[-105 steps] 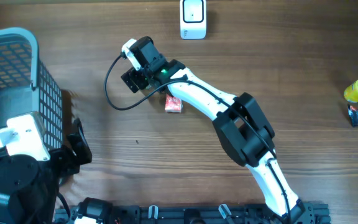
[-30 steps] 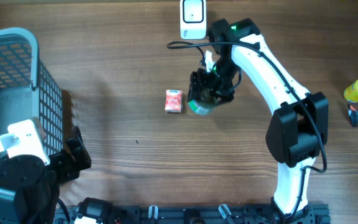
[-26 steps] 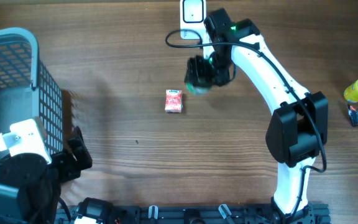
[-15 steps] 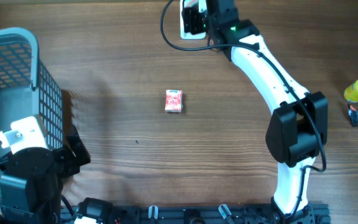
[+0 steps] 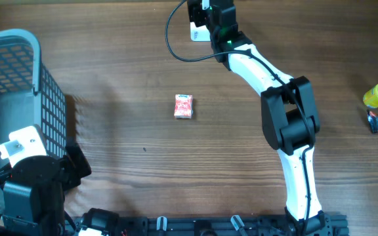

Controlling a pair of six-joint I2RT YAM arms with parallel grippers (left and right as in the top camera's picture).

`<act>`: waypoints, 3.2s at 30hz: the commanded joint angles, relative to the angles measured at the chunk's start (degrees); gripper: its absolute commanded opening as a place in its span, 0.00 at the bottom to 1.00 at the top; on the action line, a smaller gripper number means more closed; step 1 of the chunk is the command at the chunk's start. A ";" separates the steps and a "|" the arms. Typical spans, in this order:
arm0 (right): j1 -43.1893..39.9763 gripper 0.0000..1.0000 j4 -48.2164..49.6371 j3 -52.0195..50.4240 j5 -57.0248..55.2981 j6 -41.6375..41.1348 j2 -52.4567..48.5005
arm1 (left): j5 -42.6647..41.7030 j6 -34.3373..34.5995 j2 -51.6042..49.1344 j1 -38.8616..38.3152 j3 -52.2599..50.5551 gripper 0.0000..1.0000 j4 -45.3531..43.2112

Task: Scan the item barcode
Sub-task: 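Hold the tin can barcode in front of the scanner, then carry the tin can right and set it at the table edge, then reach the right gripper over the red Kleenex tissue pack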

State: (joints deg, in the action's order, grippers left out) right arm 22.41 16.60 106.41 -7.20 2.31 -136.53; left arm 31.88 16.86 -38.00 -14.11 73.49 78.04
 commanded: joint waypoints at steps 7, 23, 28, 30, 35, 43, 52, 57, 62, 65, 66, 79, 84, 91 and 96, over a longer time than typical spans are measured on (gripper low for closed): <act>-0.31 0.76 6.78 0.87 -1.01 0.57 -7.45 | 1.27 0.52 0.00 0.24 -0.15 1.00 -0.15; 0.87 0.72 -2.38 0.94 -5.57 6.88 9.55 | 1.22 0.57 0.00 0.24 -0.15 1.00 2.54; 0.57 0.73 -27.04 0.94 -16.11 3.74 19.89 | -1.51 0.55 0.00 0.24 -0.15 1.00 1.75; -1.01 0.73 -39.78 0.94 -17.90 -3.72 21.35 | -2.93 0.55 0.00 0.24 -0.15 1.00 1.22; -11.10 0.72 -63.60 0.81 -12.85 -21.09 21.35 | -5.49 0.55 0.00 0.24 -0.15 1.00 1.03; -36.57 0.79 -72.96 -6.16 -2.25 -23.96 20.02 | -8.50 0.57 0.00 0.24 -0.15 1.00 0.66; -48.63 0.80 -60.92 -13.29 3.02 -23.47 9.14 | -11.30 0.55 0.00 0.24 -0.15 1.00 0.68; -48.63 1.00 -59.34 -12.13 3.08 -18.95 7.10 | -11.30 0.55 0.00 0.24 -0.15 1.00 3.69; -46.97 1.00 -62.34 -11.19 6.91 -18.97 20.85 | -11.30 0.55 0.00 0.24 -0.15 1.00 3.91; -40.46 1.00 -67.49 -11.19 0.48 -21.57 32.72 | -11.34 0.61 0.00 0.24 -0.15 1.00 3.87; -37.42 1.00 -69.81 -11.19 -0.24 -22.75 36.02 | -11.32 1.29 0.00 0.24 -0.15 1.00 3.89; 10.75 0.96 -81.46 -13.16 15.43 19.30 27.12 | -12.39 3.37 0.00 0.24 -0.15 1.00 4.20; 11.39 0.99 -80.08 -13.16 17.84 24.74 16.50 | -12.61 3.37 0.00 0.24 -0.15 1.00 4.94; 11.39 0.89 -75.89 -13.11 18.32 35.32 15.61 | -13.03 3.39 0.00 0.24 -0.15 1.00 4.94; 11.54 1.00 -70.95 -12.96 14.60 44.76 15.56 | -12.98 3.32 0.00 0.24 -0.15 1.00 4.98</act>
State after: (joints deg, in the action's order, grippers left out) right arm 33.76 -55.37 93.34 9.67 40.53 -120.77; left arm 19.55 19.46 -38.00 -14.11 73.45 83.00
